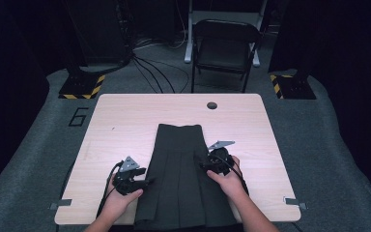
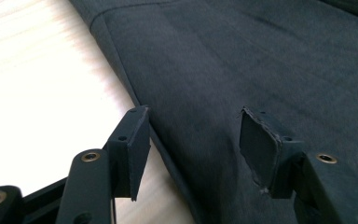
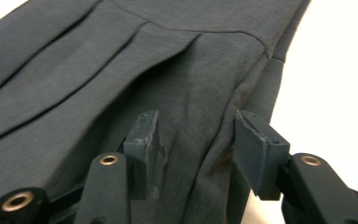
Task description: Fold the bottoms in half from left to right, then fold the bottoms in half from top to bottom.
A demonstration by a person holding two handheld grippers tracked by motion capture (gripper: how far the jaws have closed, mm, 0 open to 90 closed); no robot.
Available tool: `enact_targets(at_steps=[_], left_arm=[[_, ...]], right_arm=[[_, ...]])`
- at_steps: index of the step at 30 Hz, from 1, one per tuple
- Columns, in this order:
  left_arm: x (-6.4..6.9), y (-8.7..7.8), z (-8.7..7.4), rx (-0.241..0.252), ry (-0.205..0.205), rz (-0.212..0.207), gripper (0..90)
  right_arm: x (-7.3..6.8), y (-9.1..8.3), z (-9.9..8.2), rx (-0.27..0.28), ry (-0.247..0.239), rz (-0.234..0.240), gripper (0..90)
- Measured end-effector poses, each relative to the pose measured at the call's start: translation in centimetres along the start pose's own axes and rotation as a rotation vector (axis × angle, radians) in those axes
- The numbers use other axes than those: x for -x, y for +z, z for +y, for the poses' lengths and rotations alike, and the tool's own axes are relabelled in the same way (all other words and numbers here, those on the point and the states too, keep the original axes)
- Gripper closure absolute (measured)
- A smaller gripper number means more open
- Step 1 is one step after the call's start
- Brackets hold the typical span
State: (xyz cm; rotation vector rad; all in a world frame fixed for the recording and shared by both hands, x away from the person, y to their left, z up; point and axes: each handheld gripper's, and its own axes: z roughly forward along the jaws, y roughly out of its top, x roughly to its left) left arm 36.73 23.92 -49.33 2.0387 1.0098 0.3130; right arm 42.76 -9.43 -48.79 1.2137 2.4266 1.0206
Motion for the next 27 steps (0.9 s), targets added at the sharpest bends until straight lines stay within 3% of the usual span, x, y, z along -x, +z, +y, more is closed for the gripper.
enact_targets(at_steps=[5, 9, 13, 17, 22, 27], left_arm=[[-0.5, 0.3, 1.3, 0.011, -0.019, -0.003, 44.4], [-1.0, 0.5, 2.4, 0.038, -0.054, 0.009, 46.1], [-1.3, 0.7, 3.4, 0.047, -0.072, 0.023, 46.7], [-1.8, 0.9, 4.2, 0.046, -0.061, 0.016, 45.9], [-2.5, 1.5, 5.0, 0.041, -0.074, 0.027, 46.5], [-3.2, 2.3, 5.7, 0.049, -0.073, 0.026, 49.2]], right_arm=[[-0.3, -1.1, -0.5, 0.028, -0.023, -0.011, 49.0], [-0.3, -0.5, -1.3, 0.023, 0.006, -0.003, 50.3], [-0.7, -0.2, -1.3, 0.042, -0.008, 0.002, 47.7], [-0.9, -0.5, -1.0, 0.044, 0.015, 0.016, 47.3], [-1.0, -0.7, -0.9, 0.06, -0.001, 0.032, 43.5], [-1.3, -0.6, -1.0, 0.055, -0.02, 0.018, 45.9]])
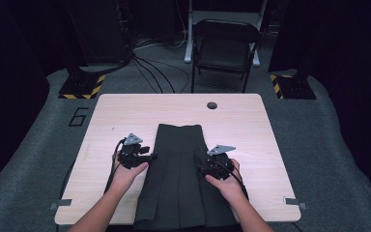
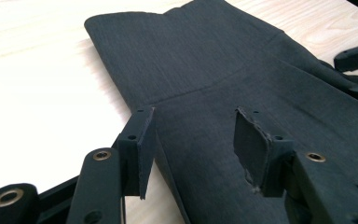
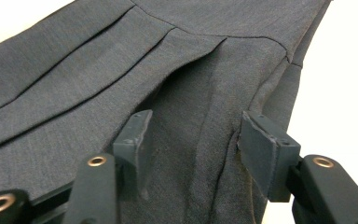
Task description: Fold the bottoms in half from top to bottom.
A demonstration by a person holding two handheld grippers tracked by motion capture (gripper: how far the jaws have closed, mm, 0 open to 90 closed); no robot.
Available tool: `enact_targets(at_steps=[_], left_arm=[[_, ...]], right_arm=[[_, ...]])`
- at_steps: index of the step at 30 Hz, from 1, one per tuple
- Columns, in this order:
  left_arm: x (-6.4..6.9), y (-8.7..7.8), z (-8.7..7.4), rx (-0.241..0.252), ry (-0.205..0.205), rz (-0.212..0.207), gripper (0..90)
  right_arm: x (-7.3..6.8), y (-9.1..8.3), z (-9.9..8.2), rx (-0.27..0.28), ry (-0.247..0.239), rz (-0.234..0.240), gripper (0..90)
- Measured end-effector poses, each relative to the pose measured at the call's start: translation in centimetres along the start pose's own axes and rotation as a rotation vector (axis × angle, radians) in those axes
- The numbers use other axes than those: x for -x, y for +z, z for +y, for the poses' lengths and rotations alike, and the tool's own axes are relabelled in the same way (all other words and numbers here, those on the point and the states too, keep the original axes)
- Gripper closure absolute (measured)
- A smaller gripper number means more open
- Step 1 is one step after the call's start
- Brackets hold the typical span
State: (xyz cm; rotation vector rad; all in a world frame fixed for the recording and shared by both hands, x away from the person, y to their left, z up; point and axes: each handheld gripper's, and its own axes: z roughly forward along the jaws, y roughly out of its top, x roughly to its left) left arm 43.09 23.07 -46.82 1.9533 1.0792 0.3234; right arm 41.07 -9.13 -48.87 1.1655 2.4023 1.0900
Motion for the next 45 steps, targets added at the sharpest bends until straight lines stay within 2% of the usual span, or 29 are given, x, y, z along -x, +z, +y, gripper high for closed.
enact_targets(at_steps=[5, 7, 10, 11, 12, 15, 16, 20, 27, 28, 36, 37, 39, 45], left_arm=[[-0.4, 0.8, 0.4, -0.004, 0.004, 0.015, 49.9], [-0.4, 1.2, 0.6, -0.006, 0.015, 0.029, 49.9], [-0.5, 1.8, 1.0, -0.01, 0.012, 0.035, 49.5], [-0.6, 2.1, 1.1, -0.01, 0.008, 0.038, 49.4], [-0.7, 2.4, 1.2, -0.017, 0.002, 0.042, 49.2], [-1.0, 3.1, 1.5, -0.038, 0.021, 0.057, 48.5], [-1.0, 3.4, 1.5, -0.032, -0.006, 0.056, 48.3], [-1.3, 4.2, 1.8, -0.037, 0.002, 0.066, 47.3], [-2.1, 5.5, 1.5, -0.042, -0.054, 0.084, 45.9], [-2.2, 5.5, 1.4, -0.048, -0.051, 0.084, 45.8], [-2.5, 6.7, 1.1, -0.051, -0.091, 0.08, 41.5], [-2.6, 6.9, 1.1, -0.052, -0.085, 0.082, 41.2], [-2.5, 7.1, 1.1, -0.053, -0.09, 0.083, 40.0], [-2.7, 7.8, 0.9, -0.071, -0.089, 0.083, 37.8]], right_arm=[[0.3, 0.3, -0.4, -0.01, -0.007, -0.004, 49.6], [0.4, 0.6, -0.6, -0.032, 0.008, -0.011, 53.4], [0.7, 1.0, -1.0, -0.068, 0.001, -0.042, 61.9], [0.9, 1.2, -1.1, -0.077, -0.001, -0.033, 63.8], [1.0, 1.2, -1.2, -0.087, 0.03, -0.031, 66.4], [1.4, 1.2, -1.3, -0.096, 0.024, -0.019, 70.4], [1.3, 1.2, -1.3, -0.101, 0.033, -0.023, 71.0], [0.9, 1.3, -1.3, -0.102, 0.01, -0.04, 71.4], [0.9, 1.3, -1.5, -0.084, -0.003, -0.043, 71.5], [0.8, 1.2, -1.6, -0.095, 0.005, -0.043, 71.5], [0.8, 1.2, -1.8, -0.067, -0.007, -0.051, 71.6], [0.8, 1.2, -1.9, -0.07, 0.005, -0.049, 71.6], [1.0, 1.2, -2.0, -0.064, -0.008, -0.042, 71.6], [1.1, 1.2, -2.1, -0.052, -0.005, -0.042, 71.6]])
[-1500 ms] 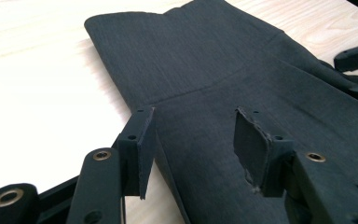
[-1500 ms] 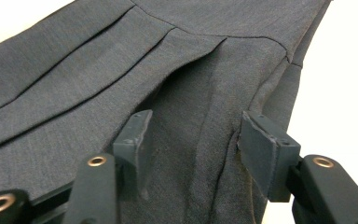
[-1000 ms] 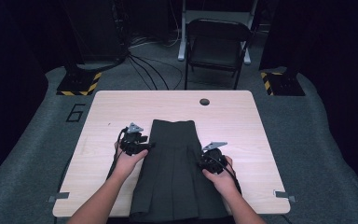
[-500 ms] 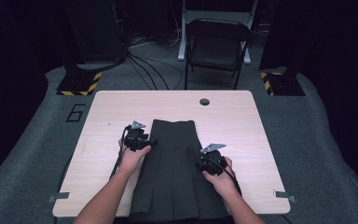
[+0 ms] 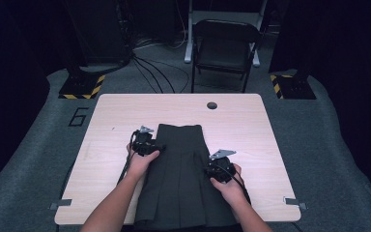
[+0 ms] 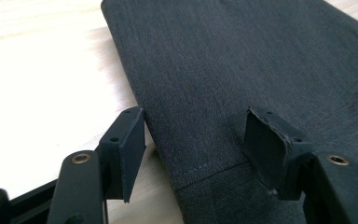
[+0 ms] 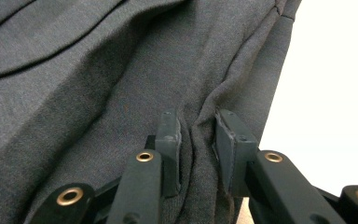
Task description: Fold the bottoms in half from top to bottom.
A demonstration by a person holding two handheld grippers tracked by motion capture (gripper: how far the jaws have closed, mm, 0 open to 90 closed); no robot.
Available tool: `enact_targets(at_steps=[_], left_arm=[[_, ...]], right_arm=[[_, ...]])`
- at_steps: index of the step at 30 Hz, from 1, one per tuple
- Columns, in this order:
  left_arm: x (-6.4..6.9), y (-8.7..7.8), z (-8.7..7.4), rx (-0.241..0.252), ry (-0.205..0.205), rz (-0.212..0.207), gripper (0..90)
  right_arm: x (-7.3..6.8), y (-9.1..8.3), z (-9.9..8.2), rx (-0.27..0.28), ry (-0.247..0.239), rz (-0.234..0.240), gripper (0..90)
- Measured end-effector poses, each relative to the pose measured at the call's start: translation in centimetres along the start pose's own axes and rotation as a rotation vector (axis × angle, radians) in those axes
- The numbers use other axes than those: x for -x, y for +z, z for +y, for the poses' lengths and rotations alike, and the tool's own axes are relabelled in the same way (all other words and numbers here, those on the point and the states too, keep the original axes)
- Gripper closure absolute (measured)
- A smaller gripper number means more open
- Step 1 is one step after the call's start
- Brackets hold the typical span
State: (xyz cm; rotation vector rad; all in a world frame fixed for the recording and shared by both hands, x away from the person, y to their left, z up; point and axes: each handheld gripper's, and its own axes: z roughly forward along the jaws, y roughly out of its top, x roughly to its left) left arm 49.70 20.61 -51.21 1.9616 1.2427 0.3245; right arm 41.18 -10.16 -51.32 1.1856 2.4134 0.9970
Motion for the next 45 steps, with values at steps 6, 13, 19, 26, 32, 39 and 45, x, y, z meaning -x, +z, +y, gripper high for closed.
enact_targets(at_steps=[6, 13, 19, 26, 32, 39, 45], left_arm=[[0.2, 0.2, 0.1, 0.002, -0.022, -0.02, 39.3], [0.3, -0.1, 0.6, 0.006, -0.03, -0.003, 52.9], [0.3, -0.3, 1.2, 0.009, -0.036, 0.029, 69.3], [0.9, -0.9, 1.5, 0.036, -0.008, 0.038, 82.8], [1.6, -1.9, 1.8, 0.078, 0.015, 0.015, 85.0], [3.1, -3.1, 2.2, 0.126, 0.071, -0.034, 85.6], [4.9, -4.2, 2.3, 0.164, 0.124, -0.103, 85.9]], right_arm=[[-0.1, 0.0, 0.0, 0.001, 0.02, 0.003, 71.7], [-0.1, 0.0, -0.1, 0.01, 0.026, 0.006, 71.7], [-0.2, 0.0, -0.1, 0.005, 0.033, 0.005, 71.7], [-0.2, -0.1, -0.1, 0.002, 0.038, 0.006, 71.7], [0.1, 0.0, -0.2, 0.009, 0.017, 0.01, 71.7], [0.1, 0.0, -0.2, 0.009, 0.024, 0.012, 71.7], [0.0, 0.0, -0.2, 0.013, 0.042, 0.011, 71.8]])
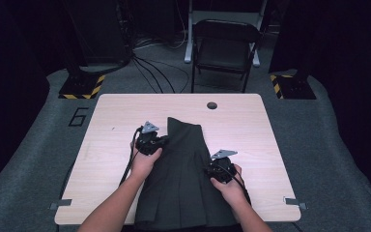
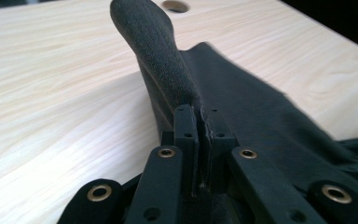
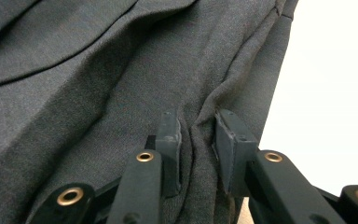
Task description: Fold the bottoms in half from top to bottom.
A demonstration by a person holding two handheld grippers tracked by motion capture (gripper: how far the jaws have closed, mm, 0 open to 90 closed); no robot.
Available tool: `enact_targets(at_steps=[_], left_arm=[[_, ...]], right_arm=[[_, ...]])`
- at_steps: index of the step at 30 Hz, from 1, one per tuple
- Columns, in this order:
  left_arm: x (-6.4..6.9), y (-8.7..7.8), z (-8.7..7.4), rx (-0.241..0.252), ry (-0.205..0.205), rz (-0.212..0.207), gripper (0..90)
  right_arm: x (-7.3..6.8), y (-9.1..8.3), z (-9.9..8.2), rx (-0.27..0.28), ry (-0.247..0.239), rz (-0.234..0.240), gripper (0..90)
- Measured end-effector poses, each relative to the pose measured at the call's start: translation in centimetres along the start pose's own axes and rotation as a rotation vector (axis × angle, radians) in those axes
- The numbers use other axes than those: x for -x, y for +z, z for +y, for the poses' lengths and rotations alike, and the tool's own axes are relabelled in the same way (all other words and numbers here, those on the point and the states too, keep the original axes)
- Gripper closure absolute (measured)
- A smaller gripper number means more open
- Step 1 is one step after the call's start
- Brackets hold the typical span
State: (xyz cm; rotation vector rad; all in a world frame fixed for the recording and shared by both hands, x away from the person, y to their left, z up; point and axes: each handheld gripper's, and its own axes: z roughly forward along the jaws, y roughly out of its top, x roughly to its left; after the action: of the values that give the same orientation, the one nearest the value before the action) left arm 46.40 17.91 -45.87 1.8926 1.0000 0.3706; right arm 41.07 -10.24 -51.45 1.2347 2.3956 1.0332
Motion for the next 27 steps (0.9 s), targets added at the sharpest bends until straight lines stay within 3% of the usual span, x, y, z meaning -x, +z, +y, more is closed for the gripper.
enact_targets(at_steps=[6, 10, 14, 17, 22, 27], left_arm=[[2.2, -0.6, 0.1, 0.01, 0.063, -0.073, 86.0], [3.8, -0.8, -0.2, -0.012, 0.113, -0.114, 86.1], [4.7, -0.5, -1.3, -0.043, 0.134, -0.143, 86.0], [5.2, 0.2, -2.7, -0.089, 0.149, -0.153, 86.0], [5.4, 1.3, -4.6, -0.117, 0.148, -0.139, 85.9], [5.9, 1.9, -5.6, -0.134, 0.207, -0.124, 85.7]], right_arm=[[0.2, 0.0, 0.0, 0.002, -0.006, 0.006, 71.9], [0.3, 0.0, 0.0, 0.001, 0.003, 0.01, 72.0], [0.4, 0.0, -0.1, 0.003, 0.006, 0.015, 72.2], [0.4, 0.0, -0.1, 0.003, 0.006, 0.014, 72.2], [0.4, 0.0, -0.1, 0.006, 0.02, 0.02, 70.5], [0.5, -0.1, 0.2, -0.009, 0.038, 0.027, 57.0]])
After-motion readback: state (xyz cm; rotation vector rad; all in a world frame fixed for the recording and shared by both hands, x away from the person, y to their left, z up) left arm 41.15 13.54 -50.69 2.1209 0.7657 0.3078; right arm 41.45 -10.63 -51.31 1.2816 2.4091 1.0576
